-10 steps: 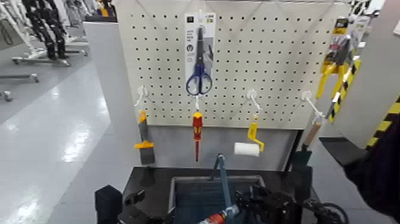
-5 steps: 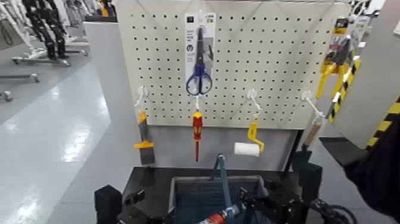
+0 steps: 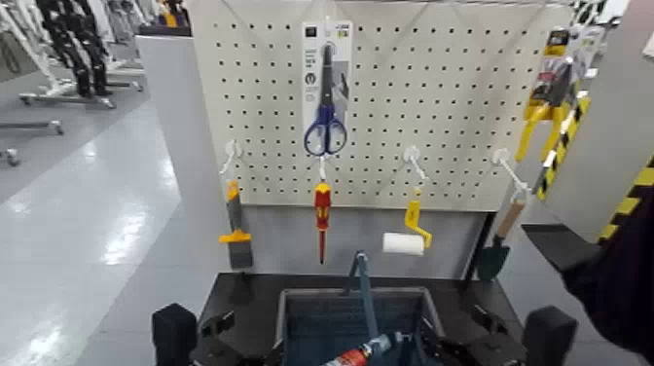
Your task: Put the black wrench into the crate.
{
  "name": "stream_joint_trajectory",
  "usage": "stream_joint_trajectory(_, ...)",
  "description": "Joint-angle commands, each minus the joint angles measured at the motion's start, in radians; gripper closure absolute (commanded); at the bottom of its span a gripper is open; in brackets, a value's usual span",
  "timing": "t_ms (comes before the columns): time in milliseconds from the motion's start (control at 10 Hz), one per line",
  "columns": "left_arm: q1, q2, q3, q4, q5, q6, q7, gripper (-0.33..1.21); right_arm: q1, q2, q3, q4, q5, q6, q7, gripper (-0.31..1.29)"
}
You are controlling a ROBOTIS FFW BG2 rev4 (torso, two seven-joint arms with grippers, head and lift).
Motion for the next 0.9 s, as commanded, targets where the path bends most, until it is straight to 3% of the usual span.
stream_joint_trajectory(100, 0.001, -0.001, 0.001, 0.0, -0.002, 0.002, 0.0, 0.1, 0.109, -0.007, 0.022, -0.022, 0.01, -0.161, -0.089, 0.14)
stream_joint_trajectory(600, 0.012, -0.007, 0.012, -0.003, -0.002, 0.001, -0.002, 0.1, 0.22, -0.007, 0.069, -0.017, 0.019, -0.333, -0.201, 0.14)
stream_joint_trajectory(900, 0.015, -0.011, 0.016, -0.005, -0.002, -0.001, -0.002, 0.1, 0.252, -0.01, 0.074, -0.014, 0.019, -0.382, -0.238, 0.15)
